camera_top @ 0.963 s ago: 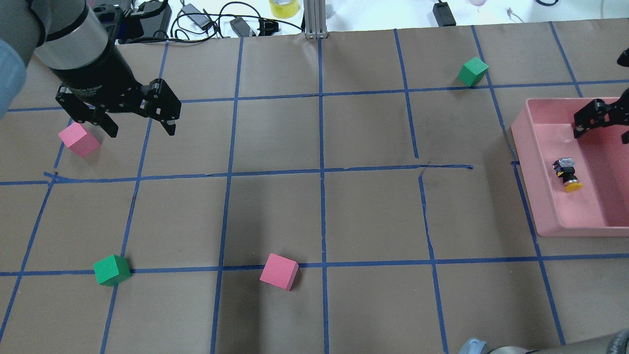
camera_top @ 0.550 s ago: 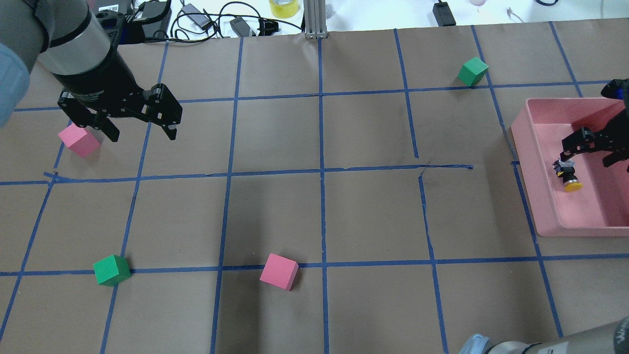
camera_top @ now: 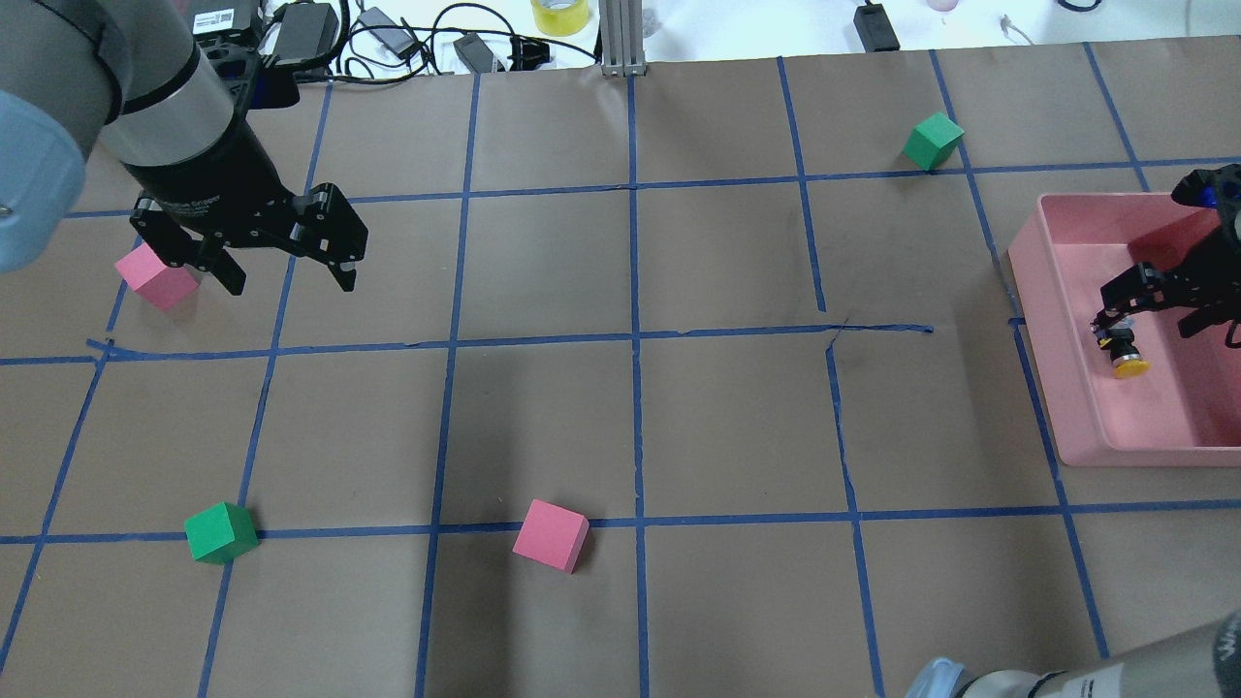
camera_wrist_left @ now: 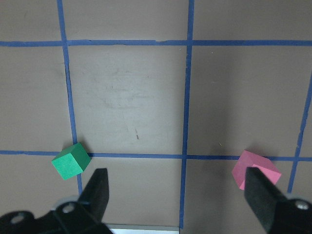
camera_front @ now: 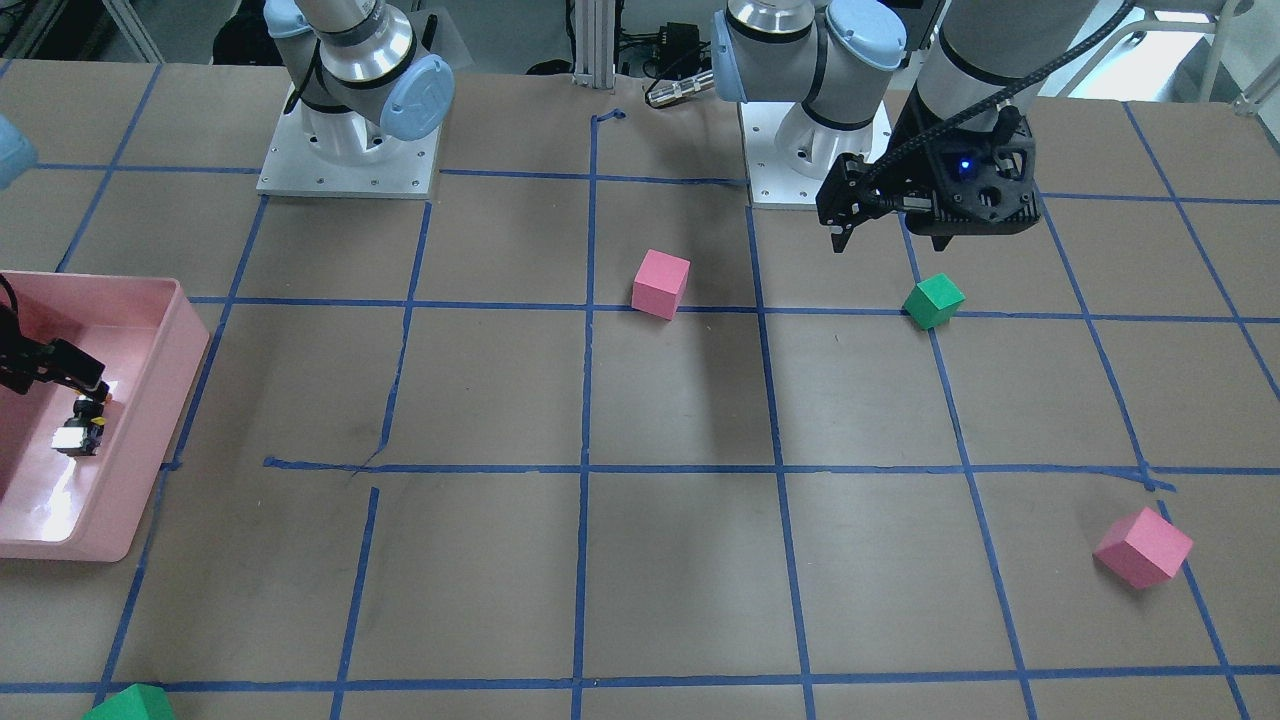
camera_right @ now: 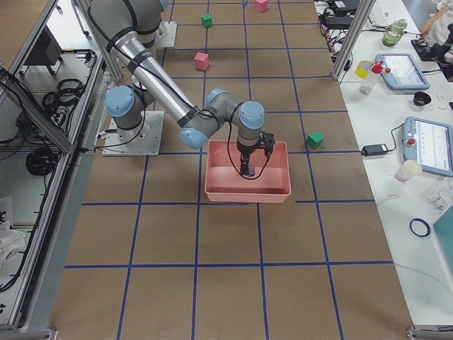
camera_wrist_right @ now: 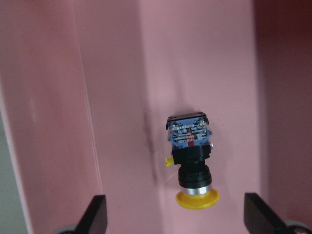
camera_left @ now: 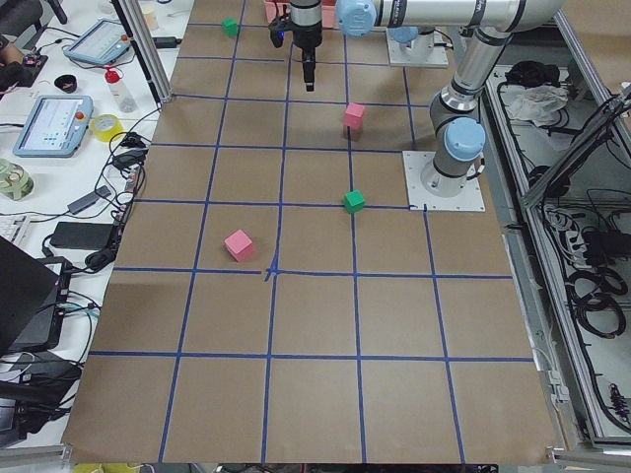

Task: Align button upright
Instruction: 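Lower the right gripper into the bin and grasp the button switch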

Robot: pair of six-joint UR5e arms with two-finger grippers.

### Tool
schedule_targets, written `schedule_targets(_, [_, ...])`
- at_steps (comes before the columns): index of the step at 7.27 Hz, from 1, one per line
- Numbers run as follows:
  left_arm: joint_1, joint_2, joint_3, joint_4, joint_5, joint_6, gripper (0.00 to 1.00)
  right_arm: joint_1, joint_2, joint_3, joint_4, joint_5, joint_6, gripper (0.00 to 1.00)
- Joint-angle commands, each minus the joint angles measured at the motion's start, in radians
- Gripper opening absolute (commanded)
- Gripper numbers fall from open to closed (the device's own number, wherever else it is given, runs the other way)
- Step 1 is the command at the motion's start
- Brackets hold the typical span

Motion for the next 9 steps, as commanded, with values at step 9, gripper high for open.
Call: schedule_targets(9, [0.006, -0.009, -0.044, 0.056, 0.047, 0.0, 1.0, 0.0, 0.065, -0.001, -0.141, 0.015, -0.216, 1.0])
